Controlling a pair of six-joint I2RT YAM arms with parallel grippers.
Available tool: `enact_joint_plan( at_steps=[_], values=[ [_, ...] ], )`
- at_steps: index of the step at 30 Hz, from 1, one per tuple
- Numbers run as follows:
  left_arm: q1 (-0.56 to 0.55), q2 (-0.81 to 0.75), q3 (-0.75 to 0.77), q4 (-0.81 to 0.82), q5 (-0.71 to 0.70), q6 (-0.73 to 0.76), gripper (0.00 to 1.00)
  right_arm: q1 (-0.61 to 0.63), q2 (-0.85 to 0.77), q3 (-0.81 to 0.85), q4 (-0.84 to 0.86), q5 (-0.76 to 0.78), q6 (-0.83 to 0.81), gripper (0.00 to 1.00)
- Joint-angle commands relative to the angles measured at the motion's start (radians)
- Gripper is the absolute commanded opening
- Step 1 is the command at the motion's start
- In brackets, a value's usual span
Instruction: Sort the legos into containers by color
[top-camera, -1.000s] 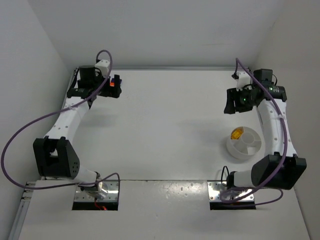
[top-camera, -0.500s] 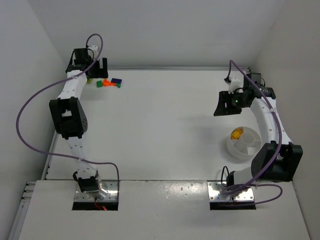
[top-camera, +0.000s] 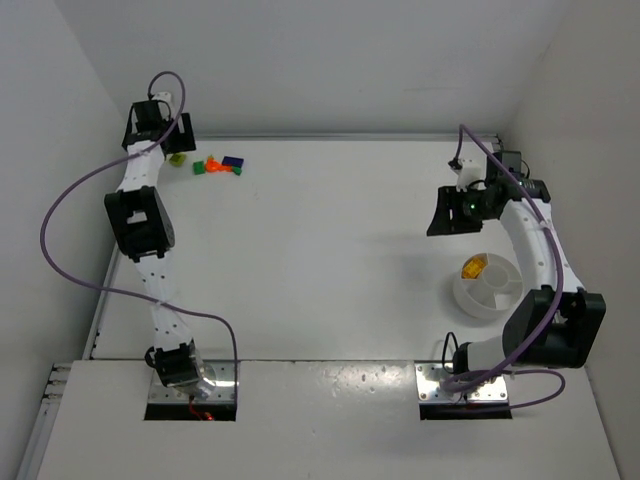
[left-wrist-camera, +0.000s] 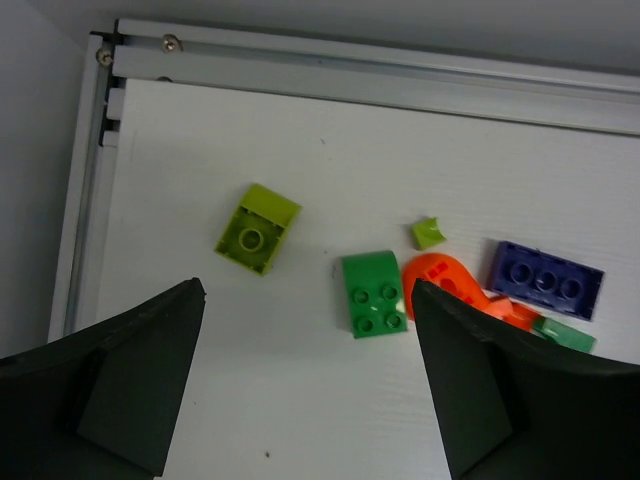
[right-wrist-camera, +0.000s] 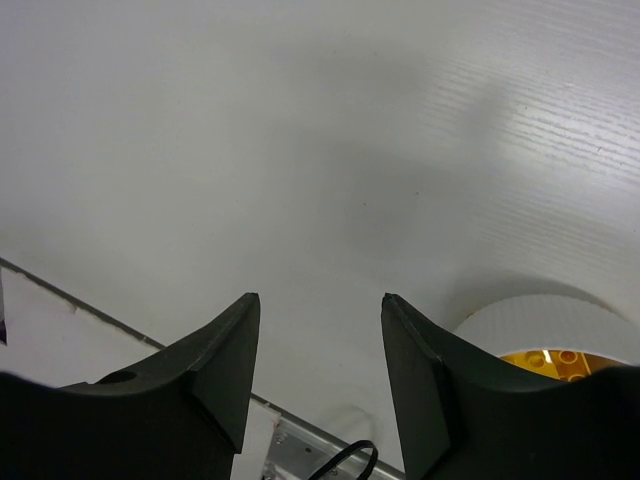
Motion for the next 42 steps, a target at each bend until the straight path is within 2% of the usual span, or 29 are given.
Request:
enact_joint_plan(
  at_steps=[1,12,31,42],
  values=[
    [0.05,0.053,0.078,0.056,0.068,-0.03,0.91,0.006,-0.03,-0.009,0.03,-0.019,0.01,0.53],
    [0.069,0.138,0.11,0.106,0.018,0.018,0.93,0.006,-0.03,-0.019,0.03,-0.019,0.01,0.54],
    [0.069,0.259,0.168,0.117,0.017,0.036,0.94,0.006,0.028,0.009,0.03,-0.01,0.02,0.54],
    [0.041,0.302,0.19,0.117,0.04,0.093,0.87,0.006,0.046,0.009,0.03,-0.01,0.02,0.54]
  ],
)
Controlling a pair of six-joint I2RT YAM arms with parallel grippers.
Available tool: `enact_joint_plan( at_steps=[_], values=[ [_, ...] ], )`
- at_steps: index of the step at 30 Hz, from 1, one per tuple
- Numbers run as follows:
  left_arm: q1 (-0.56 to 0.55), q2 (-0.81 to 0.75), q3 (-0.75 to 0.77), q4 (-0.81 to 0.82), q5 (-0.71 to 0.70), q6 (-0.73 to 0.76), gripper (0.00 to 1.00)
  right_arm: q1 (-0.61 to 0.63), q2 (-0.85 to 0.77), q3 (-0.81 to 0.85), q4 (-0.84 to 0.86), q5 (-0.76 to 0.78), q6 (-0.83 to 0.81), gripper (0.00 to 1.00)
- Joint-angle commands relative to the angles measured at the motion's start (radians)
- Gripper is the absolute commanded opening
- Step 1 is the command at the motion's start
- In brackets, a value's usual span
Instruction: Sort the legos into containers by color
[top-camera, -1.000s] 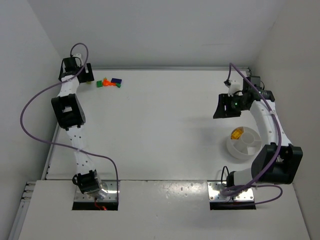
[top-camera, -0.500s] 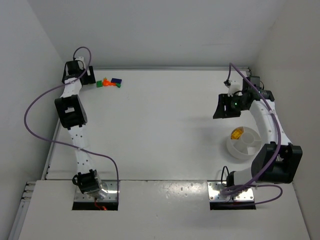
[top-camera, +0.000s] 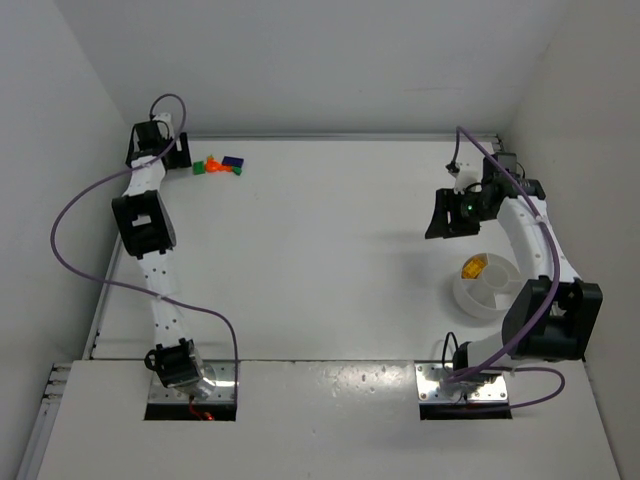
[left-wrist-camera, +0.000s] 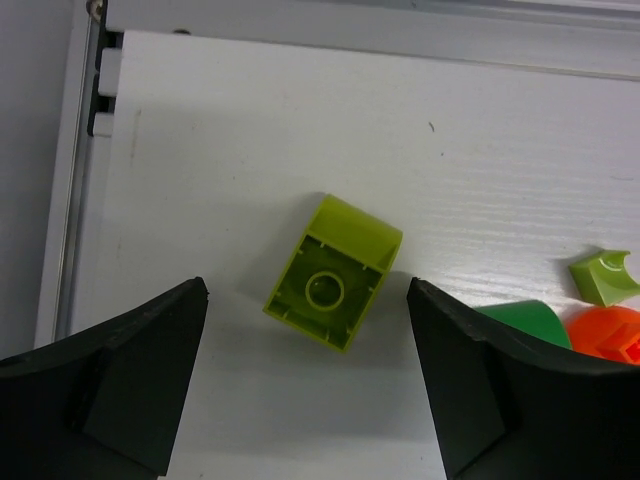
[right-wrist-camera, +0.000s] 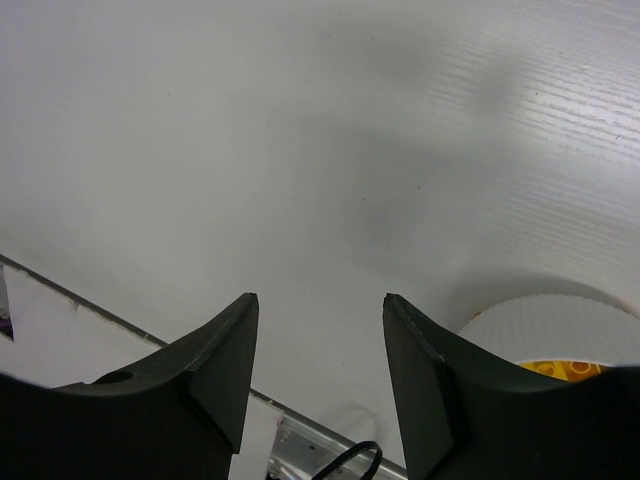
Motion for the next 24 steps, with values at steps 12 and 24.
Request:
enact_joint_plan(
  at_steps=[12,24],
  values=[
    [-0.067,0.038,0.049,-0.031,0.042,0.126,0.77,0.006,0.006,0.027,0.022,-0.01,0.009,0.54],
    [-0.067,-0.031,-0.104,-0.069,0.063,0.157,0.53,0.006,-0.012,0.027,0.022,-0.01,0.018,0.54]
  ],
)
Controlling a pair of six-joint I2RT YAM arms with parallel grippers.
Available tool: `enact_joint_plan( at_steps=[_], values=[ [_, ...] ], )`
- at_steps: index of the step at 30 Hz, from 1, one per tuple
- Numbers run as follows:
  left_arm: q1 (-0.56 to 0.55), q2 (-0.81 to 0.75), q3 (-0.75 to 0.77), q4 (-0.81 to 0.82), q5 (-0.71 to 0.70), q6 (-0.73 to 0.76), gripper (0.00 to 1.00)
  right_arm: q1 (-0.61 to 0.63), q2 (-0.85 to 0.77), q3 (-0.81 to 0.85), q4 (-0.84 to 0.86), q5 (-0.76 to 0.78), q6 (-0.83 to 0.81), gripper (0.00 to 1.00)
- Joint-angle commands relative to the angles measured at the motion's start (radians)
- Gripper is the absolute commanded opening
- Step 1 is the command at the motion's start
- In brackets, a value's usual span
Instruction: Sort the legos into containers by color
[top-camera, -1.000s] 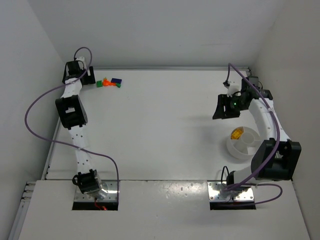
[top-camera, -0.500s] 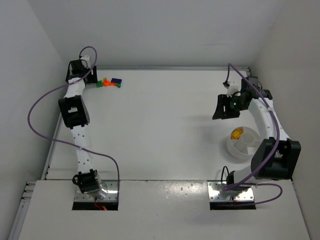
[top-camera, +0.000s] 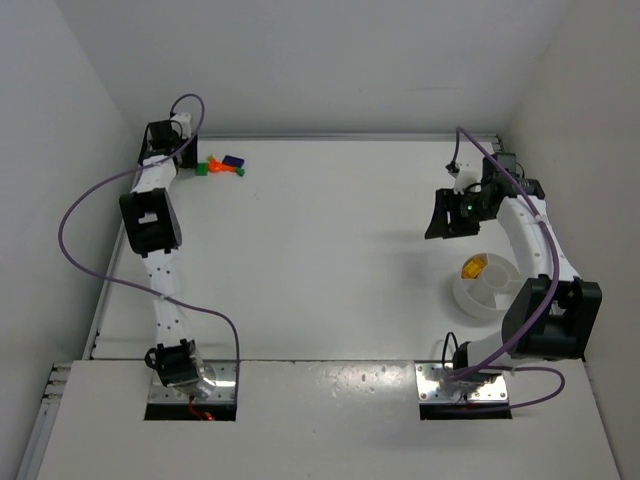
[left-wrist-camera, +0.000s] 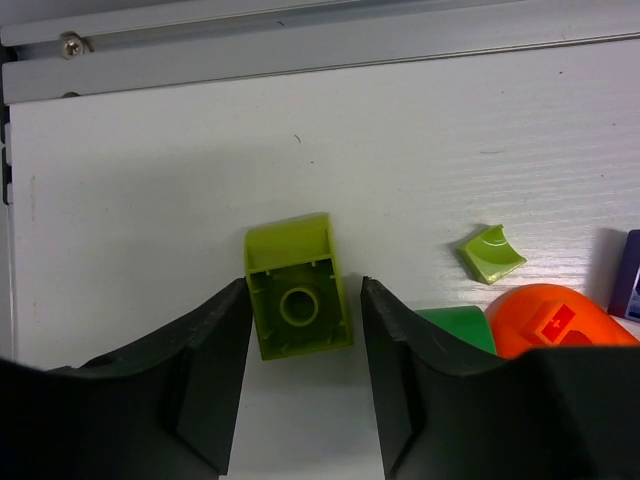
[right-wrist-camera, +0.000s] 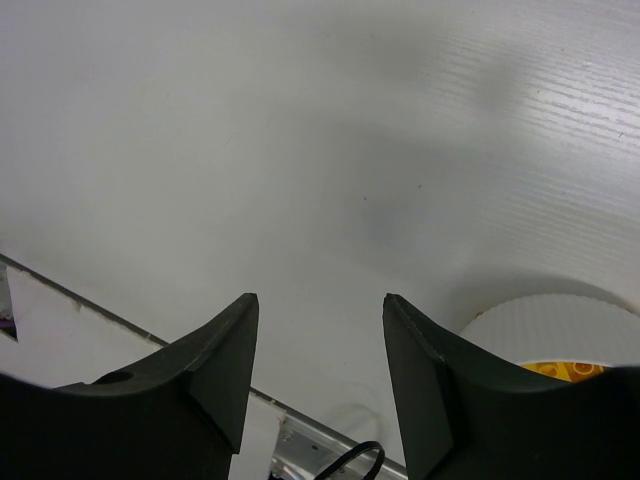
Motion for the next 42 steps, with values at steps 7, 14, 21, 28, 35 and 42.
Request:
enact_joint_plan(
  at_steps=[7,14,21,28,35,42],
  values=[
    [-0.01,-0.022,-0.052,-0.11,-0.008,0.018,0.36,0.006,-0.018,0.018,0.022,-0.01,0.012,0.54],
    [0.022,-0.296,-0.457,0.104,0.077,-0.06,0.26,0.006,-0.095,-0.029,0.042,-0.033,0.012,0.54],
    [0.074,-0.629,-0.71,0.167,0.203,-0.074,0.25,0.006,-0.207,-0.086,0.042,-0.101,0.021,0.54],
    [0.056,-0.916,-0.899,-0.029,0.58,0.035,0.23,0.006,-0.233,-0.108,0.033,-0.373,0.034,0.58],
    [-0.198,-1.198,-1.247,-0.006,0.736,-0.057,0.2,0.006,-0.155,-0.116,0.105,-0.61,0.121,0.63],
    [-0.562,-1.324,-1.241,0.046,0.572,-0.169,0.19,0.04,-0.059,-0.103,0.175,-0.889,0.22,0.68]
  ],
)
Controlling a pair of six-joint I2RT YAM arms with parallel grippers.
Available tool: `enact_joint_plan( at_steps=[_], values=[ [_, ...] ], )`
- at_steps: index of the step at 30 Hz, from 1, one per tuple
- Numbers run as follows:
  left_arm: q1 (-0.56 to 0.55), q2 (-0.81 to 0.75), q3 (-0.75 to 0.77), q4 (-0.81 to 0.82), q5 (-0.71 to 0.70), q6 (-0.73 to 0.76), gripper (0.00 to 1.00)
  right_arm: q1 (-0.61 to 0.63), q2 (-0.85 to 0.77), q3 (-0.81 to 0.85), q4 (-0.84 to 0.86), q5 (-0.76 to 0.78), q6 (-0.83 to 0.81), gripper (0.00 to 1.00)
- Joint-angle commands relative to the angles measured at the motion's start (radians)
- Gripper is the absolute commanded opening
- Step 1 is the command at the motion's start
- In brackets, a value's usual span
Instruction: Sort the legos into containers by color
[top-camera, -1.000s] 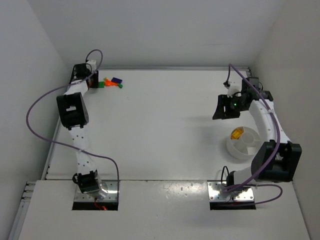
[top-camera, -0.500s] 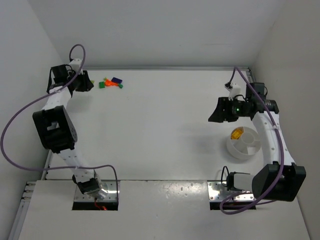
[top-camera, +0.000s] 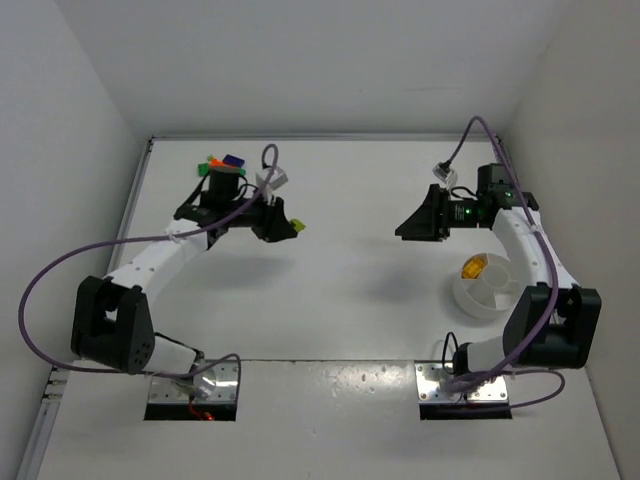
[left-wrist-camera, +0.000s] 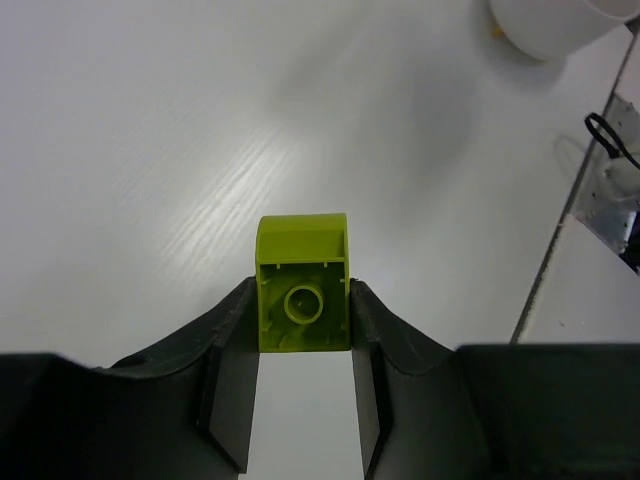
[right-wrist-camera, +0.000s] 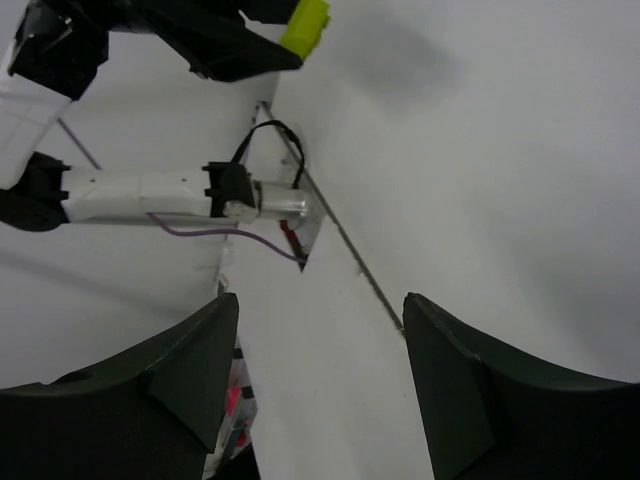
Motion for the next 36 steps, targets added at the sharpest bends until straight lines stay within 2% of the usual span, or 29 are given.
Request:
enact_joint_plan(
  at_steps=[1,4,7,15,21,35,36],
  values=[
    [-0.153,-0.082,0.067,0.056,-0.08,-0.054,0.19,0.034,0.013,0.018,0.074,-0.169,0.057,0.68],
    [-0.222,-0.082,0.102,0.042,-0.149,-0.045,0.19,0.065,0.013,-0.003,0.075,-0.16,0.057,0.69],
    [-0.285,-0.048,0.14,0.015,-0.202,-0.015,0.19,0.094,0.013,-0.043,0.147,-0.174,0.129,0.7],
    [-0.475,0.039,0.235,-0.015,-0.346,0.028,0.19,0.16,0.138,-0.023,0.183,-0.243,0.175,0.71],
    [-0.531,0.077,0.282,-0.033,-0.355,0.028,0.19,0.202,0.207,0.015,0.183,-0.261,0.175,0.71],
    [-0.632,0.108,0.32,-0.053,-0.337,0.028,0.19,0.262,0.259,0.034,0.192,-0.24,0.175,0.71],
    [-0.632,0.108,0.32,-0.053,-0.337,0.028,0.19,0.262,0.259,0.043,0.192,-0.24,0.166,0.66]
  ],
)
